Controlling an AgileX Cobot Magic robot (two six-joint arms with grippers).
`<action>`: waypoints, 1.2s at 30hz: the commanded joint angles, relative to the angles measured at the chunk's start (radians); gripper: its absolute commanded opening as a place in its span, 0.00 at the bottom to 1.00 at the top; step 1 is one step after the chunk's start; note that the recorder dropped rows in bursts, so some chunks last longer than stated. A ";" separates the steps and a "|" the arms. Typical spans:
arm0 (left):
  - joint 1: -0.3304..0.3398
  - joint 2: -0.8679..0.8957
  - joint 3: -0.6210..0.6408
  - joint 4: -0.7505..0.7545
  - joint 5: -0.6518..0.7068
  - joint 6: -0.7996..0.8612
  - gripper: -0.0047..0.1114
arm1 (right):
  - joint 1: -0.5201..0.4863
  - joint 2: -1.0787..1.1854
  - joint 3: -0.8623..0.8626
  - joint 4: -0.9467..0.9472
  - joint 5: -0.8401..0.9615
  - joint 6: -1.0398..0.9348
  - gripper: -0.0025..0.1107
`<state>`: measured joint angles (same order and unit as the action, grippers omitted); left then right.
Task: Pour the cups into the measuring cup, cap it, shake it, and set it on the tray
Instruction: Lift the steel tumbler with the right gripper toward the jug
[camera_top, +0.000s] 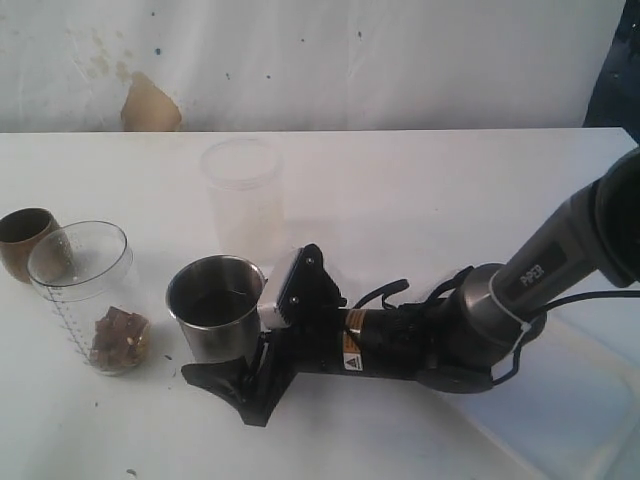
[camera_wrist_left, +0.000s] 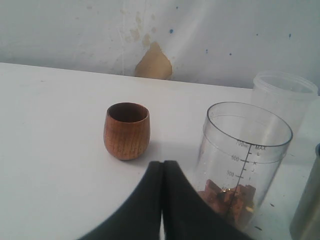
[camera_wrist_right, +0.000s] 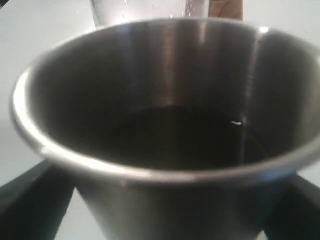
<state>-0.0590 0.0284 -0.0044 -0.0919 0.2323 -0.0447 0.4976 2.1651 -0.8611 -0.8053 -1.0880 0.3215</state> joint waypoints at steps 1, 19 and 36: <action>-0.004 -0.004 0.004 0.007 0.003 0.001 0.04 | 0.004 0.010 -0.010 0.001 0.011 -0.004 0.58; -0.004 -0.004 0.004 0.007 0.003 0.001 0.04 | 0.006 -0.215 -0.014 0.000 0.190 0.024 0.02; -0.004 -0.004 0.004 0.007 0.003 0.001 0.04 | 0.162 -0.364 -0.366 0.001 0.938 -0.023 0.02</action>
<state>-0.0590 0.0284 -0.0044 -0.0919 0.2344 -0.0447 0.6477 1.8211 -1.1918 -0.8165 -0.1876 0.3515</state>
